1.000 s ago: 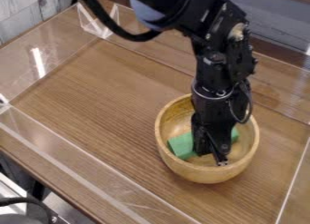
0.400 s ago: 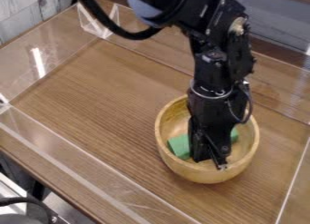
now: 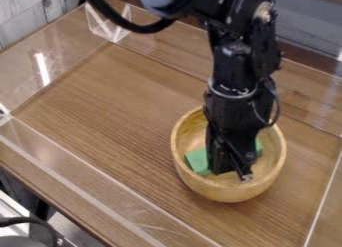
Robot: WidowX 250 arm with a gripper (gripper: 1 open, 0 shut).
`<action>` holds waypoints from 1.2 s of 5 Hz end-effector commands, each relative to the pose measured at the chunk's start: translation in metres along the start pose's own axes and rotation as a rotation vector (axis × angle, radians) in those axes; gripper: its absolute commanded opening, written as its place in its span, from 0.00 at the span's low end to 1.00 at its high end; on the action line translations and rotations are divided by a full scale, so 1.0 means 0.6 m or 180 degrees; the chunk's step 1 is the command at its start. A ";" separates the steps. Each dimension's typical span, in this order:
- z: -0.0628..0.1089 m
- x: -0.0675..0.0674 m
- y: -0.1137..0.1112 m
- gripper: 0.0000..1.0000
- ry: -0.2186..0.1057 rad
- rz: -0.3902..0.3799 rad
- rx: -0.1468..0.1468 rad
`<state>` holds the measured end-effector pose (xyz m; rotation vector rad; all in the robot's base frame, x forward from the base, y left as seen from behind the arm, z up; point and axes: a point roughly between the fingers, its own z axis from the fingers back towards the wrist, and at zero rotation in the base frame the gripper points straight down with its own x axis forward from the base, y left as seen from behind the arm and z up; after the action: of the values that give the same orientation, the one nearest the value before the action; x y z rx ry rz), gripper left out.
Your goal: Remove the green block from inside the brown bowl and put it on the table
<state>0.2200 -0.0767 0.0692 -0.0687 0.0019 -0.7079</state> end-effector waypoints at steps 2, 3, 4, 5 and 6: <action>0.048 0.014 0.005 0.00 -0.0222 0.0062 0.0064; 0.043 0.013 0.008 1.00 -0.0231 0.0082 0.0077; 0.036 0.012 0.010 1.00 -0.0241 0.0075 0.0089; 0.025 0.010 0.010 1.00 -0.0247 0.0041 0.0097; 0.011 0.008 0.012 1.00 -0.0249 -0.0004 0.0107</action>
<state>0.2225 -0.0754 0.0682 -0.0684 -0.0511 -0.7119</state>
